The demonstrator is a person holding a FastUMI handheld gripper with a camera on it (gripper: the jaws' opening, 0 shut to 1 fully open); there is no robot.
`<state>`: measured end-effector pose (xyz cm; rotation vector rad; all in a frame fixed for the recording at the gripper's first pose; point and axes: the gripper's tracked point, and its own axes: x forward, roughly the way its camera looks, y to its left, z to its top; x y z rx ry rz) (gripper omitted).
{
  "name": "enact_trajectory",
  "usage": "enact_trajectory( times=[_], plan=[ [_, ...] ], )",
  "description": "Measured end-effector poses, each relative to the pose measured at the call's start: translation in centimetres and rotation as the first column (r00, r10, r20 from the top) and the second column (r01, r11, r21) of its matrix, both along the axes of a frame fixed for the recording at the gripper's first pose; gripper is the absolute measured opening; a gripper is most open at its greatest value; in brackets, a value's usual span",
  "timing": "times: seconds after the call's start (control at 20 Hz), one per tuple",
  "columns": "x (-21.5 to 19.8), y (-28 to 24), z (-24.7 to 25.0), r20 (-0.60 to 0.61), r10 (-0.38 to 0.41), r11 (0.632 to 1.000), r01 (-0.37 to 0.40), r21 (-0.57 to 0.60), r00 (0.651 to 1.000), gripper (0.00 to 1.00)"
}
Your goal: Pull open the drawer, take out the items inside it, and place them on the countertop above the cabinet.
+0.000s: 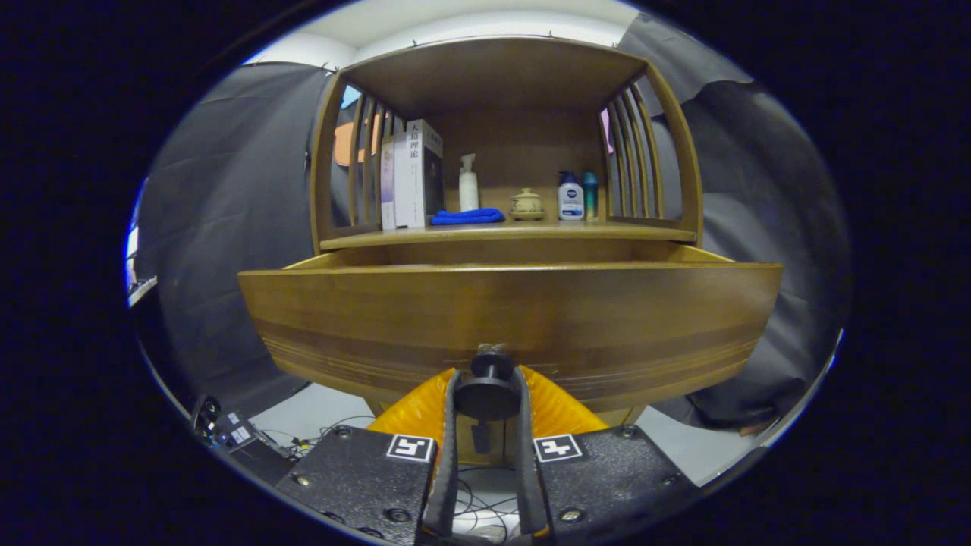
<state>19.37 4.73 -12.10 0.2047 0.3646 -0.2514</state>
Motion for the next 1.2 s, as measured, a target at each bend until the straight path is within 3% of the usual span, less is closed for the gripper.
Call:
enact_trajectory(
  times=[0.5,0.55,0.7,0.95,1.2],
  plan=[
    [-0.6,0.3,0.4,0.026,0.006,0.999,-0.005,-0.037,1.0,0.35],
    [-0.5,0.2,0.3,0.033,0.015,0.999,-0.014,-0.036,0.999,0.38],
    [-1.0,0.1,3.1,0.137,0.012,0.999,-0.016,0.03,0.99,0.61],
    [-1.1,-2.4,10.0,0.231,0.01,1.0,-0.006,-0.016,0.973,1.0],
    [2.9,-4.5,15.4,0.157,0.05,0.998,-0.044,-0.041,0.986,1.0]
  ],
)
